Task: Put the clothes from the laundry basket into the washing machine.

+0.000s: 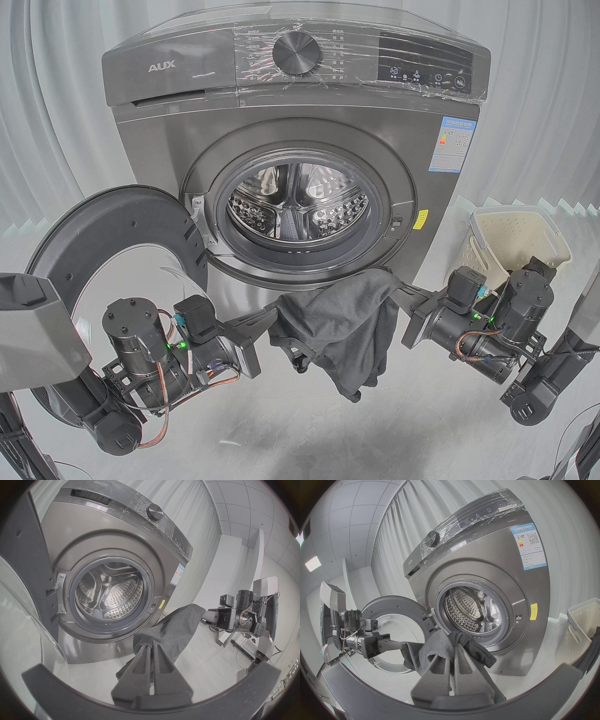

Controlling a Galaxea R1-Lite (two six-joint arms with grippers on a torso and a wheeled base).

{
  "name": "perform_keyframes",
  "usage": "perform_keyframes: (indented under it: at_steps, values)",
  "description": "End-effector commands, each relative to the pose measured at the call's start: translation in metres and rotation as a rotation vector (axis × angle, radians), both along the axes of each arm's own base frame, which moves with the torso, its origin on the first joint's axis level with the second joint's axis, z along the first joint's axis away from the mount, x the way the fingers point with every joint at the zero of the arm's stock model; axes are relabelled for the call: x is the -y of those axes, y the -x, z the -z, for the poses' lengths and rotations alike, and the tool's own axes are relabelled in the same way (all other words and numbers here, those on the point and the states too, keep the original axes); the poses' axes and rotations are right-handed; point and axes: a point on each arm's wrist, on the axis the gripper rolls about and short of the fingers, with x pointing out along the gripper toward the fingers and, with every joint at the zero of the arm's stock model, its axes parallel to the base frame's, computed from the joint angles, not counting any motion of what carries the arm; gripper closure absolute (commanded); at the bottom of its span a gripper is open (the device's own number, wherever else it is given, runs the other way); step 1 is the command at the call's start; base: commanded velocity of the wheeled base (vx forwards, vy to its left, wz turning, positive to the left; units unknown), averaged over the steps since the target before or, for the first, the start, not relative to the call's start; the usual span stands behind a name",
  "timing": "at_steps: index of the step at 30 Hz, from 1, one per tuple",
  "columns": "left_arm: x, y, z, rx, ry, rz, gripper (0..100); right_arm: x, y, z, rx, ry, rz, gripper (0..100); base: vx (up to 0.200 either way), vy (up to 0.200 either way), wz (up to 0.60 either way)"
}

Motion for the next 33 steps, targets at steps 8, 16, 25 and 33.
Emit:
perform_keyframes:
  at_steps: [8,16,25,33]
  values:
    - [0.002,-0.001,-0.026,0.091,0.061,0.007,100,0.005,0.005,0.026,-0.099,0.062,0.007,100,0.0,0.0,0.0]
    - [0.001,0.004,-0.044,0.147,0.099,0.013,100,-0.004,-0.006,0.042,-0.132,0.08,0.002,100,0.0,0.0,0.0]
    - [0.002,0.004,-0.047,0.157,0.104,0.019,100,-0.006,-0.009,0.061,-0.186,0.113,-0.003,0,0.0,0.0,0.0]
    - [0.003,0.003,-0.048,0.163,0.108,0.02,100,-0.009,-0.012,0.085,-0.244,0.17,-0.014,0,0.0,0.0,0.0]
